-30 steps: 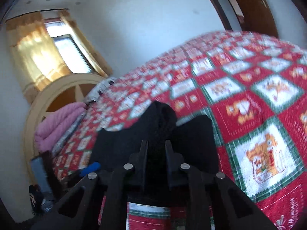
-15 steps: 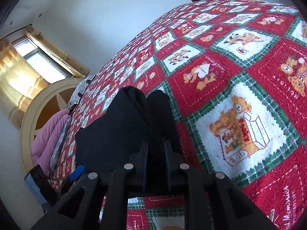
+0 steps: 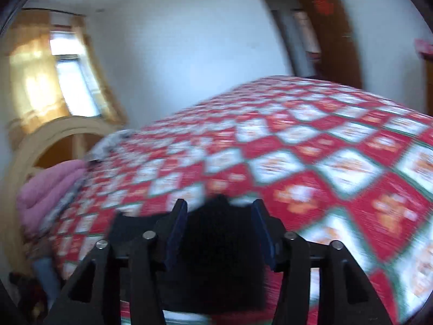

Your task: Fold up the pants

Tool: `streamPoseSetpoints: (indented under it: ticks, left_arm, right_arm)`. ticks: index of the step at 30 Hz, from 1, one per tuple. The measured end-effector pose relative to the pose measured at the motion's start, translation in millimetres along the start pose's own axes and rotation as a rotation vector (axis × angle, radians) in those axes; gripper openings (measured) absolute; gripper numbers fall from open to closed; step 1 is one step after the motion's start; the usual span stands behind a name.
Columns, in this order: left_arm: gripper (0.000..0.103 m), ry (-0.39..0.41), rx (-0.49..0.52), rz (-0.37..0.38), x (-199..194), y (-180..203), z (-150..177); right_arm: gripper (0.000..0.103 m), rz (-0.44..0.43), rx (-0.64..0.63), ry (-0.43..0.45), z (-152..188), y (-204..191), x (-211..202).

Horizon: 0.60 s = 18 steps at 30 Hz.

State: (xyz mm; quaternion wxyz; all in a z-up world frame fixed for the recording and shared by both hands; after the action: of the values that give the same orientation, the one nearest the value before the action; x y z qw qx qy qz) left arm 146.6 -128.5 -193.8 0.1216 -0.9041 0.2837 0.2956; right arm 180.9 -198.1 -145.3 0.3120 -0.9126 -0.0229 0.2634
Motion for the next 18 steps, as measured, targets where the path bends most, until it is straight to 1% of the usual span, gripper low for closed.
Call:
streamPoseSetpoints:
  ticks: [1,2,3,4,5,6,8,9,11,13,15,16,17,18]
  left_arm:
    - [0.099,-0.001,0.002,0.003,-1,0,0]
    - [0.099,0.000,0.001,0.007,-1,-1,1]
    - [0.099,0.001,-0.001,0.009,-2,-2,1]
    - [0.099,0.005,-0.004,0.015,-3,-3,2]
    - [0.099,0.007,-0.004,0.018,-4,-4,2]
    - [0.099,0.010,-0.005,0.019,-6,-5,3]
    - [0.099,0.023,-0.010,0.016,-11,-8,7]
    - [0.099,0.031,-0.015,0.015,-13,-9,8]
    - [0.099,0.043,-0.034,0.015,-17,-14,11]
    - [0.099,0.049,-0.048,0.011,-20,-18,14]
    - [0.099,0.058,-0.060,0.010,-23,-22,17]
    - [0.099,0.063,-0.066,0.010,-24,-23,18]
    - [0.099,0.069,-0.068,0.015,-24,-23,19]
    - [0.099,0.072,-0.063,0.013,-23,-22,20]
  right_arm:
    - [0.053,-0.060,0.004,-0.039,2,-8,10]
    - [0.053,-0.102,0.020,-0.088,4,-12,23]
    - [0.053,-0.098,0.041,-0.156,11,-10,41]
    - [0.053,-0.040,0.070,-0.222,19,0,61]
    - [0.053,0.013,0.093,-0.264,25,11,73]
    - [0.053,0.040,0.132,-0.313,32,27,85]
    - [0.052,0.006,0.143,-0.300,31,31,80]
    - [0.052,0.024,0.115,-0.306,32,29,76]
    - [0.052,0.069,0.041,-0.316,36,22,71]
    - [0.053,0.147,-0.061,-0.316,40,15,66]
    - [0.053,0.214,-0.121,-0.275,38,10,58]
    - [0.053,0.209,-0.148,-0.246,35,0,54]
    - [0.053,0.180,-0.163,-0.235,33,-8,53]
    - [0.053,0.133,-0.182,-0.235,31,-23,54]
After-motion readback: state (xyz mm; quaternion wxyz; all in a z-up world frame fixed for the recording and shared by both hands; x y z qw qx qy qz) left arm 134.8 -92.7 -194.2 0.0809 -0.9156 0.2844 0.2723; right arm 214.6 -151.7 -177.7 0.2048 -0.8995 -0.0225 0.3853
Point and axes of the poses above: each gripper's, at about its wrist camera, not at the fingertips, and x roughly the way its jaws point, y to its right, z to its underside, the point moved 7 cm from there along x, roughly the way its jaws point, and after that the axes turned 15 degrees about x, right-handed, at the moved point
